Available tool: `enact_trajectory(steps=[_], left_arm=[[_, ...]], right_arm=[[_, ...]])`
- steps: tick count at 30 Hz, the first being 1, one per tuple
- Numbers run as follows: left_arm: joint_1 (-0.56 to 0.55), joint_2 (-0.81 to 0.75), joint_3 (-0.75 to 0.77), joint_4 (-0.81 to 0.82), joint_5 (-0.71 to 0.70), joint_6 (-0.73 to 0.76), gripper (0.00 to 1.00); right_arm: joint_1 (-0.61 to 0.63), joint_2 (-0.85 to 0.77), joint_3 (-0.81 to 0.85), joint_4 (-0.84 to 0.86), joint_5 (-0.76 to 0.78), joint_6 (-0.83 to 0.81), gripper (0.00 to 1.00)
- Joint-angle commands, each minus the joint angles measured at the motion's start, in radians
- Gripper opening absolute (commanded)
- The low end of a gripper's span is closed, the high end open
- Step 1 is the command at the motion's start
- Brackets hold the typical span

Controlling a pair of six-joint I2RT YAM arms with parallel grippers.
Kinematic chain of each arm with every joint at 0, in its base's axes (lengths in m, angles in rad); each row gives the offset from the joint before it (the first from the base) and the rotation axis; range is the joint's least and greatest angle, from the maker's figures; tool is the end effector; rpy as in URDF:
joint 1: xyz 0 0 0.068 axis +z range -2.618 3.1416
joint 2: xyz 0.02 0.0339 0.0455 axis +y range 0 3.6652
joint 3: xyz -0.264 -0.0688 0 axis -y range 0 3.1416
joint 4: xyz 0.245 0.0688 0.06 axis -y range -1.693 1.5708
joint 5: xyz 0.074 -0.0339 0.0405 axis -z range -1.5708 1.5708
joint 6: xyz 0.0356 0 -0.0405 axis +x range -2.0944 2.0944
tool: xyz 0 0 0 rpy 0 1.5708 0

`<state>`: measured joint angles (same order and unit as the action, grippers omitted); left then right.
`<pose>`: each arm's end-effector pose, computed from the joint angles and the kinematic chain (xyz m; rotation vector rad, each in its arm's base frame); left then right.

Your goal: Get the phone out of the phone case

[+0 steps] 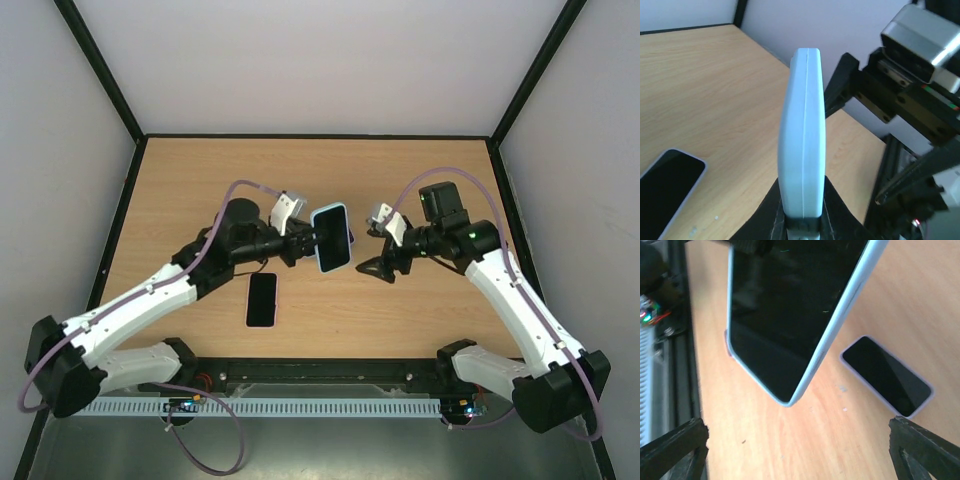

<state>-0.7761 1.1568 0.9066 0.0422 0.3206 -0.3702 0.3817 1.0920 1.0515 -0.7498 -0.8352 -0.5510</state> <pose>0.1859 -0.1982 0.3304 0.6241 1.8026 -1.0887 0.1892 0.1044 0.3283 -1.3236 1.7525 0.8800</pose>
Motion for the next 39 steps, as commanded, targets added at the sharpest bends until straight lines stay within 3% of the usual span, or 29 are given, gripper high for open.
enact_trajectory(steps=[1, 7, 13, 19, 26, 39], left_arm=[[0.044, -0.096, -0.038, 0.066, 0.259, 0.089, 0.03], [0.078, -0.123, -0.066, 0.157, 0.428, 0.076, 0.02], [0.105, 0.030, 0.025, 0.167, 0.597, -0.022, 0.02], [0.107, 0.092, 0.010, 0.348, 0.660, -0.120, 0.02], [0.123, 0.149, 0.107, 0.220, 0.736, -0.070, 0.02], [0.124, 0.178, 0.169, 0.071, 0.842, 0.039, 0.02]], right_arm=[[0.003, -0.014, 0.015, -0.304, -0.152, -0.291, 0.92], [0.003, -0.071, -0.072, -0.288, -0.187, -0.382, 0.79], [0.003, -0.060, -0.087, -0.262, -0.250, -0.353, 0.68], [0.003, -0.043, -0.073, -0.304, -0.382, -0.362, 0.63], [0.003, -0.049, -0.073, -0.407, -0.369, -0.499, 0.61], [0.003, -0.041, -0.056, -0.300, -0.424, -0.362, 0.54]])
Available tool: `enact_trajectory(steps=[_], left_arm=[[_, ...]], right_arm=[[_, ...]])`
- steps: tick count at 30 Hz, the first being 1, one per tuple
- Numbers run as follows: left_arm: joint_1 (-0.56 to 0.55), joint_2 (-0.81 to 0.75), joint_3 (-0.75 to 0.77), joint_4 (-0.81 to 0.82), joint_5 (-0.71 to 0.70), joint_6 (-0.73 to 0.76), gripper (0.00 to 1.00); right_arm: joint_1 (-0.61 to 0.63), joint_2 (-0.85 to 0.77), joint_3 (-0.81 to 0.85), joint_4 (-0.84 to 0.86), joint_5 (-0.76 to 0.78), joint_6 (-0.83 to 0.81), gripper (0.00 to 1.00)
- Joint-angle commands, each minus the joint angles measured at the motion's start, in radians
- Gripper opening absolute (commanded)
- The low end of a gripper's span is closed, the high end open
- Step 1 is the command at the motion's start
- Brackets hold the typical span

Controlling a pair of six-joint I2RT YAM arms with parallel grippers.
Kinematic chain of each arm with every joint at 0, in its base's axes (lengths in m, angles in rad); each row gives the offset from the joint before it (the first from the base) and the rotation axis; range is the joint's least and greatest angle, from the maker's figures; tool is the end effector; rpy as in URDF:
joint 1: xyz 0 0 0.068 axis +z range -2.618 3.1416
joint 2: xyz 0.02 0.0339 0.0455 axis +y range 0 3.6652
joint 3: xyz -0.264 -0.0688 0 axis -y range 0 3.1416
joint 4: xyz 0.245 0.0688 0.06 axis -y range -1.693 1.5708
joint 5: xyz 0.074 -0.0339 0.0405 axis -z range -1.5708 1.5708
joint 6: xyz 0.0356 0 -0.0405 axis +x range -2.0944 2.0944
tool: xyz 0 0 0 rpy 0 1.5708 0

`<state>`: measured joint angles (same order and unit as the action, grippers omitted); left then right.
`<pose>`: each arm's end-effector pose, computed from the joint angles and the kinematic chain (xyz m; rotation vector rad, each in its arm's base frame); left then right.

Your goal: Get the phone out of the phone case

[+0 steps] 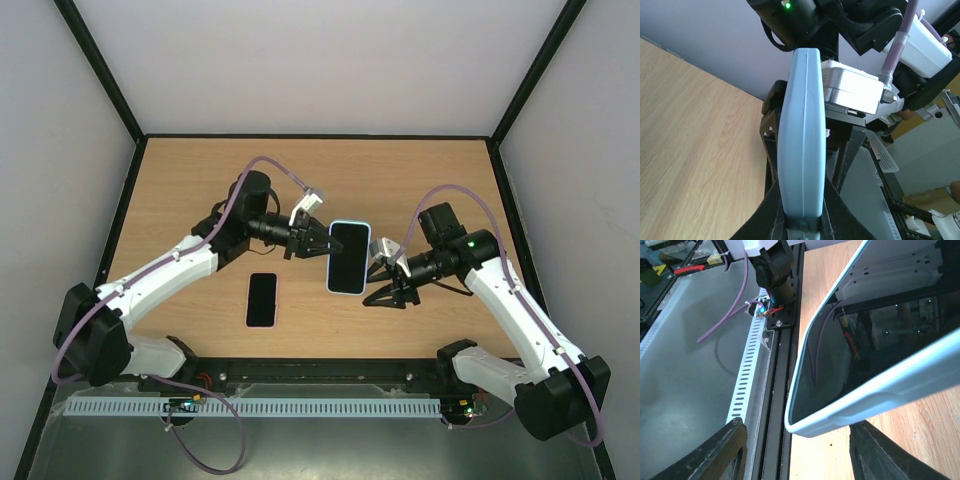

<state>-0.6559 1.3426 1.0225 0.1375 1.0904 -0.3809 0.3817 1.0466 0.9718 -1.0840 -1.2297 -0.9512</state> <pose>0.2190 -0.2084 0.3341 1.1240 1.6256 -1.6570 0.1463 0.0949 0.3049 -1.5437 1.4609 1.3016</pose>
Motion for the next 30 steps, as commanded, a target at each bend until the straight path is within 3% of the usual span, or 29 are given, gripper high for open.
enact_trajectory(steps=[1, 5, 11, 25, 30], left_arm=[[0.004, -0.007, 0.054, -0.028, 0.077, 0.052, 0.02], [0.004, 0.008, 0.065, -0.038, 0.095, 0.053, 0.03], [0.004, 0.023, 0.092, -0.121, 0.094, 0.106, 0.03], [0.000, 0.039, 0.093, -0.063, 0.103, 0.029, 0.02], [-0.004, 0.062, 0.128, -0.139, 0.094, 0.068, 0.02]], right_arm=[[0.003, 0.004, 0.023, 0.035, -0.027, 0.032, 0.53], [0.004, -0.002, 0.004, 0.036, -0.012, -0.002, 0.46], [0.003, -0.003, -0.016, 0.062, -0.008, 0.000, 0.43], [0.014, -0.002, -0.045, 0.092, 0.027, -0.068, 0.29], [0.016, 0.007, -0.053, 0.181, 0.093, -0.013, 0.18]])
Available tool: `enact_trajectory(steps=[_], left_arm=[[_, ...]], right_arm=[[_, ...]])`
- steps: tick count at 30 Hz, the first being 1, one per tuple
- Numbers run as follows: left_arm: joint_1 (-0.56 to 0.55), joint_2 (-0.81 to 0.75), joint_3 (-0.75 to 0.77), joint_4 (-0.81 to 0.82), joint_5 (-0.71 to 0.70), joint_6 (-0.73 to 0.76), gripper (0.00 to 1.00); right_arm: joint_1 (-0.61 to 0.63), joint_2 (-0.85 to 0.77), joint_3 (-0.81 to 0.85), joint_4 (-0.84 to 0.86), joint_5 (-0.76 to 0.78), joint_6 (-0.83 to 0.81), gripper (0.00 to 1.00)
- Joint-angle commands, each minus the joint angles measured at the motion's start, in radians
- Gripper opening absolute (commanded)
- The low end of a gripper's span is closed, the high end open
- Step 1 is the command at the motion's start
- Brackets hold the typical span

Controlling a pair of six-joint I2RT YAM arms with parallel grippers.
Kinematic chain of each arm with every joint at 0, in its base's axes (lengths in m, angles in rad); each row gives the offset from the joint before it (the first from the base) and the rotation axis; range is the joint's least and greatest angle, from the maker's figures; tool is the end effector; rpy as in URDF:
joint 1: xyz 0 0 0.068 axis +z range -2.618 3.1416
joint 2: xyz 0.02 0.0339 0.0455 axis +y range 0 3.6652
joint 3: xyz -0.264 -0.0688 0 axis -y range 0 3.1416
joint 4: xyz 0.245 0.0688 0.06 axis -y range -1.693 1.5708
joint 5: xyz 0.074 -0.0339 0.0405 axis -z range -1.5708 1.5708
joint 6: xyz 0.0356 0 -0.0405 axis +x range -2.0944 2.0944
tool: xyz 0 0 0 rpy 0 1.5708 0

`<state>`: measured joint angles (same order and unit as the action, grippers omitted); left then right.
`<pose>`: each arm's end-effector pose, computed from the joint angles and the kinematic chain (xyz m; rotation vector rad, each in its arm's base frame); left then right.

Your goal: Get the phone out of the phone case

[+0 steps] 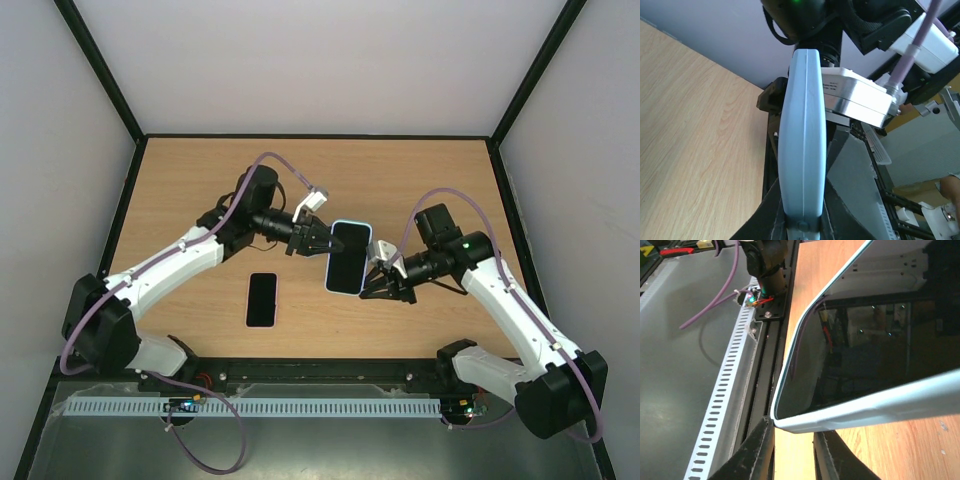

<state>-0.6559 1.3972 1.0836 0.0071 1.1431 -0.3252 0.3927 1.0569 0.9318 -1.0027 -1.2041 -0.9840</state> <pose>0.2264 -0.2151 0.3282 1.1729 1.6941 -1.7007 0.1517 0.0988 0.2940 -1.5840 1.4145 1.2418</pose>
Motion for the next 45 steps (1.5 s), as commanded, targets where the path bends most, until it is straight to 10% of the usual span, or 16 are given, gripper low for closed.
enact_trajectory(steps=[1, 28, 45], left_arm=[[-0.004, 0.009, 0.070, -0.024, 0.042, 0.019, 0.02], [-0.054, -0.014, 0.007, 0.053, 0.138, -0.035, 0.03], [0.005, -0.004, -0.005, 0.034, 0.214, -0.024, 0.02]], right_arm=[[0.005, 0.000, -0.013, 0.117, 0.080, 0.036, 0.17], [-0.005, 0.022, -0.063, 0.367, 0.303, 0.219, 0.12], [-0.011, -0.061, -0.077, 0.313, 0.352, 0.045, 0.19]])
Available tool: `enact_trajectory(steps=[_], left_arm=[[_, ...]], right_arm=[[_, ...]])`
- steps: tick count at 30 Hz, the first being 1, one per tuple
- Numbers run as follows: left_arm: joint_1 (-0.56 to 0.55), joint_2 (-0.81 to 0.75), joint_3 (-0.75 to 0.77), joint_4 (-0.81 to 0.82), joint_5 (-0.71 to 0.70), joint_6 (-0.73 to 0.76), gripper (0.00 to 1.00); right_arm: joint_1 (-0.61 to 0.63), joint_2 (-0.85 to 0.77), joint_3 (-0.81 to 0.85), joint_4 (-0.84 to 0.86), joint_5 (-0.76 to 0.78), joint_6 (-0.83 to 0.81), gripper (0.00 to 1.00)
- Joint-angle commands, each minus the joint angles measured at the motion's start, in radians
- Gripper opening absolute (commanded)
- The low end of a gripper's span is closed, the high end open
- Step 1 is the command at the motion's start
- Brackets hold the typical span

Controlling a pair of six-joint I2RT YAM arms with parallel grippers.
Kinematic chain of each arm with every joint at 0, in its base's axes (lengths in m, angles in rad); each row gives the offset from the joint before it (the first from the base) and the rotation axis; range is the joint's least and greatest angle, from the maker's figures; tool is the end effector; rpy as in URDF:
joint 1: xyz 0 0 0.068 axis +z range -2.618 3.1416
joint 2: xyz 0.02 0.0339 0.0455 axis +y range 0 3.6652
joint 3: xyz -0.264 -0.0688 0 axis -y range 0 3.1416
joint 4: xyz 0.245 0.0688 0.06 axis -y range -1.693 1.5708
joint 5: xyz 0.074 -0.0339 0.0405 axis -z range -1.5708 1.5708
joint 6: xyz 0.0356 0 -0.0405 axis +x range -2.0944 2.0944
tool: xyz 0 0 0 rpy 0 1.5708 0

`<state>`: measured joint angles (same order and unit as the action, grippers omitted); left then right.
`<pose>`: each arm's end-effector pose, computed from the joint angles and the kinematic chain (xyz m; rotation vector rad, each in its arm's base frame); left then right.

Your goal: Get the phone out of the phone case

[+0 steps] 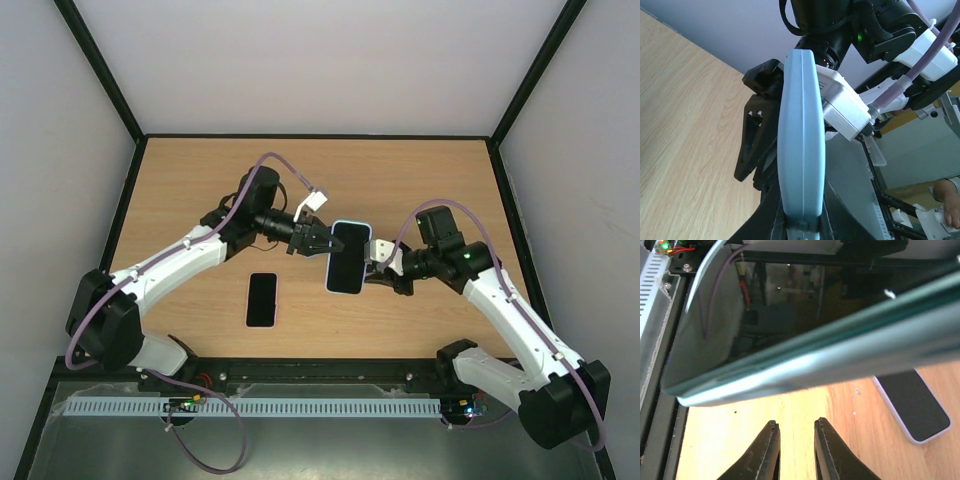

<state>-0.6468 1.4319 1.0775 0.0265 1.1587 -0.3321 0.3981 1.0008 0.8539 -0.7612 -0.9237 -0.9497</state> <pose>0.2338 -0.2174 0.3178 1.1651 1.7196 -1.7194 0.1617 0.0988 0.2840 -1.6268 1.4479 0.8270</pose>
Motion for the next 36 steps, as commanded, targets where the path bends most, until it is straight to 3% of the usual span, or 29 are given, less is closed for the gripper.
enact_trajectory(steps=[1, 4, 6, 9, 13, 16, 18, 26, 36], left_arm=[[0.005, -0.037, 0.007, 0.003, 0.196, -0.010, 0.02], [0.030, -0.045, 0.015, -0.047, 0.153, 0.025, 0.02], [0.039, -0.065, 0.003, -0.026, 0.102, 0.007, 0.03], [0.042, -0.107, -0.038, 0.073, 0.022, -0.056, 0.03], [0.047, -0.164, -0.119, 0.203, -0.095, -0.112, 0.02], [0.046, -0.204, -0.184, 0.311, -0.133, -0.151, 0.02], [0.047, -0.223, -0.206, 0.349, -0.147, -0.165, 0.02], [0.047, -0.245, -0.238, 0.397, -0.124, -0.195, 0.03], [0.046, -0.234, -0.240, 0.412, -0.113, -0.196, 0.03]], right_arm=[[-0.016, -0.008, 0.004, 0.062, 0.065, 0.016, 0.20], [-0.016, -0.025, 0.020, 0.002, 0.024, 0.013, 0.25], [-0.016, -0.042, 0.027, -0.037, -0.006, 0.028, 0.34], [-0.016, -0.057, 0.039, -0.057, -0.031, 0.107, 0.49], [-0.016, -0.038, 0.086, -0.162, -0.107, 0.139, 0.59], [-0.016, -0.012, 0.127, -0.186, -0.139, 0.198, 0.59], [-0.016, 0.010, 0.150, -0.244, -0.151, 0.154, 0.58], [-0.016, 0.084, 0.161, -0.236, -0.190, 0.162, 0.41], [-0.016, 0.074, 0.129, -0.150, -0.248, 0.230, 0.45]])
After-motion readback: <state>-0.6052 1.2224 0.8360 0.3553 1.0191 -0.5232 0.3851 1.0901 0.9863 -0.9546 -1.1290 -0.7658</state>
